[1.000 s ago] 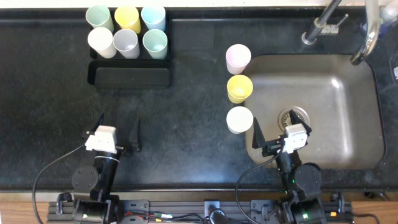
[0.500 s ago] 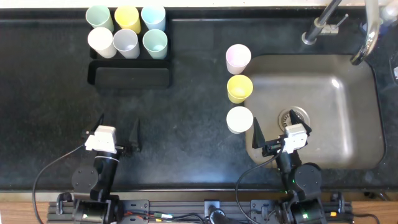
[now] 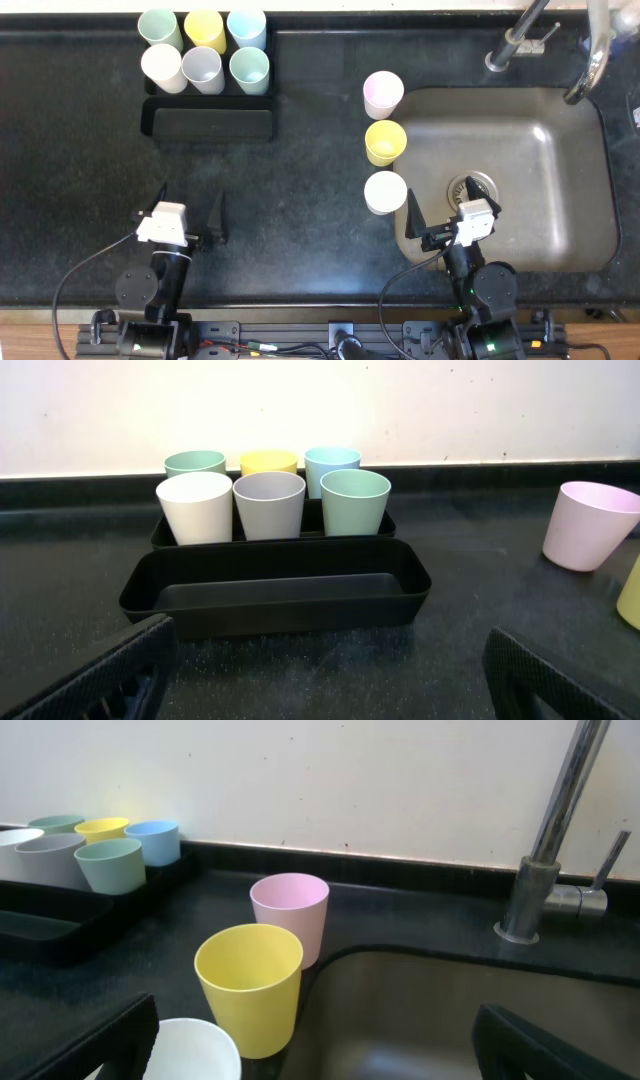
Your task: Store Cups
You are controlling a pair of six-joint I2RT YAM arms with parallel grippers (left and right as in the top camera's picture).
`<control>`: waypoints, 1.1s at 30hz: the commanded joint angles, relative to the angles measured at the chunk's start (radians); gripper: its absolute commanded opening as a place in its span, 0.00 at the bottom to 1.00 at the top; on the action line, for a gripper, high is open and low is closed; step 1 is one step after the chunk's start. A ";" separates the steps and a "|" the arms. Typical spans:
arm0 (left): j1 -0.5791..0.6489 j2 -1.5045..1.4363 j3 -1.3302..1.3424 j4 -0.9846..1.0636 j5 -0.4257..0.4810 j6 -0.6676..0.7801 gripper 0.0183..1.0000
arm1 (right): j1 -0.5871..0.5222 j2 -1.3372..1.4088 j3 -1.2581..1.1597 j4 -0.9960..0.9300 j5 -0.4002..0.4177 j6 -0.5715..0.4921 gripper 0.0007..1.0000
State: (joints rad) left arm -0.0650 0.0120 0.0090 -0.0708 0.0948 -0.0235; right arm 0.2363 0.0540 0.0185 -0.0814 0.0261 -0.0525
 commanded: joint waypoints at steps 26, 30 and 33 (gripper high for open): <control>-0.050 0.633 0.772 -0.108 -0.046 -0.061 1.00 | -0.001 -0.011 -0.014 0.005 -0.007 0.000 1.00; -0.141 0.949 1.144 -0.324 -0.095 -0.061 1.00 | -0.001 -0.011 -0.014 0.005 -0.007 0.000 1.00; -0.241 1.179 1.437 -0.510 -0.186 -0.118 1.00 | -0.001 -0.011 -0.014 0.005 -0.007 0.000 1.00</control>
State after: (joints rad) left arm -0.2352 1.0370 1.2549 -0.4984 0.0013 -0.0822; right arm 0.2363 0.0536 0.0185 -0.0814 0.0257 -0.0521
